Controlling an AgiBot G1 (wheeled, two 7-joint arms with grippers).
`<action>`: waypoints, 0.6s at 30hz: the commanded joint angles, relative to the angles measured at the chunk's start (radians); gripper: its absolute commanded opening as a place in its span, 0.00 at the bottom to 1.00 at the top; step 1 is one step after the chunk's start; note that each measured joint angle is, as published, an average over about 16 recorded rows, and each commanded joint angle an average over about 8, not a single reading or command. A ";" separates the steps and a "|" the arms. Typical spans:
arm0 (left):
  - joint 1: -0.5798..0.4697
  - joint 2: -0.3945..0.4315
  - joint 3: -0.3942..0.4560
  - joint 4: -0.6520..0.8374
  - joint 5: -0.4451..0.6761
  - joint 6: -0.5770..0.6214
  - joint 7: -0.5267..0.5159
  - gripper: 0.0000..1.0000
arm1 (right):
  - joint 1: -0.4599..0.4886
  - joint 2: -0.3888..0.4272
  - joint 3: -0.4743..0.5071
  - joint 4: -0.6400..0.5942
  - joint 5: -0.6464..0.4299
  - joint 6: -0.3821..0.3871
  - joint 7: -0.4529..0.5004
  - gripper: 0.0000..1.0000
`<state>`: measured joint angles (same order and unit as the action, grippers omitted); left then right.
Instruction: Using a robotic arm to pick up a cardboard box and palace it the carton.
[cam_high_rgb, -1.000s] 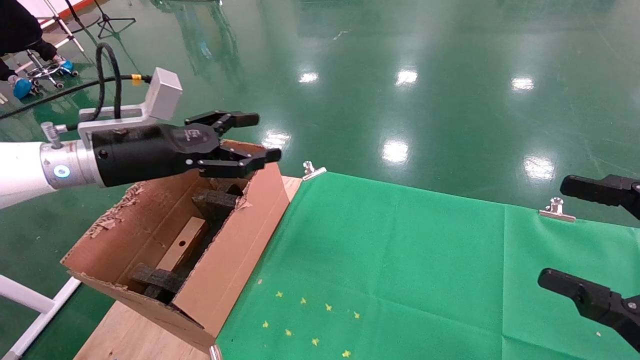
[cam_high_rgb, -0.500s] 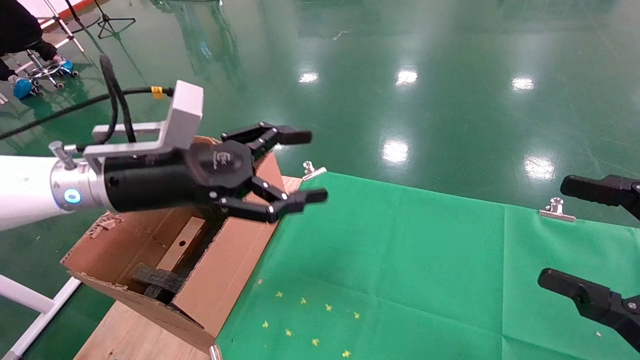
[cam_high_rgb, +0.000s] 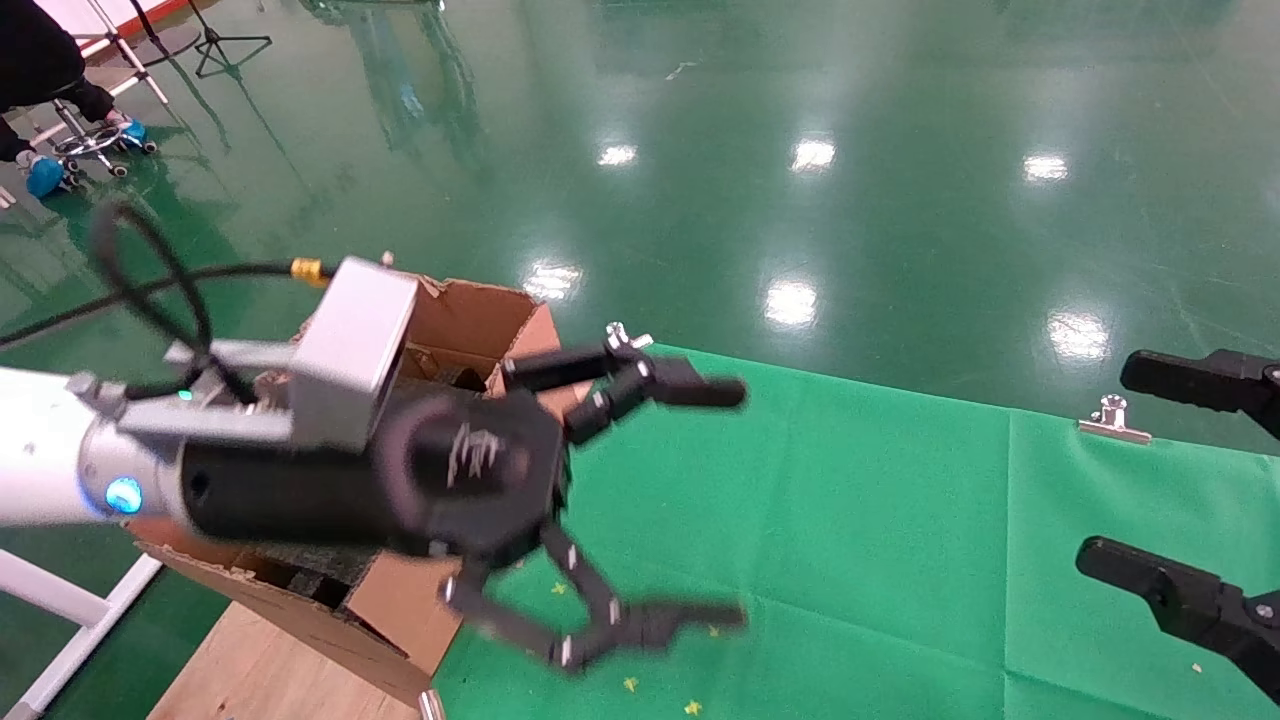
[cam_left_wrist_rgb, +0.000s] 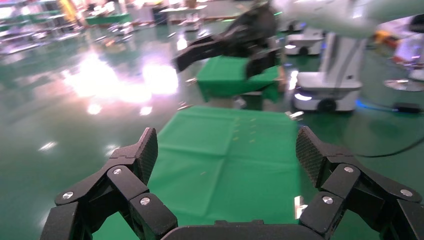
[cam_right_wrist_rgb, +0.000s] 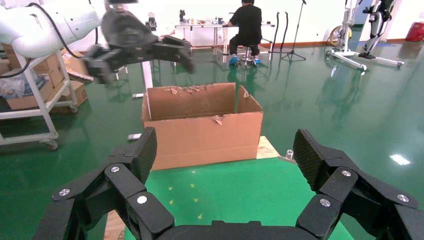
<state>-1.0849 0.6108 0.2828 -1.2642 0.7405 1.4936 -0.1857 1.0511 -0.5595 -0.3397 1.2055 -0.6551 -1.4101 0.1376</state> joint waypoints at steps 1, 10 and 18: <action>0.020 0.000 -0.006 -0.039 -0.020 0.005 -0.003 1.00 | 0.000 0.000 0.000 0.000 0.000 0.000 0.000 1.00; 0.026 0.000 -0.009 -0.049 -0.028 0.007 -0.004 1.00 | 0.000 0.000 0.000 0.000 0.000 0.000 0.000 1.00; 0.018 0.000 -0.006 -0.034 -0.019 0.004 -0.003 1.00 | 0.000 0.000 0.000 0.000 0.000 0.000 0.000 1.00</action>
<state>-1.0660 0.6112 0.2764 -1.2992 0.7209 1.4983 -0.1891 1.0509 -0.5594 -0.3397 1.2054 -0.6550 -1.4098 0.1376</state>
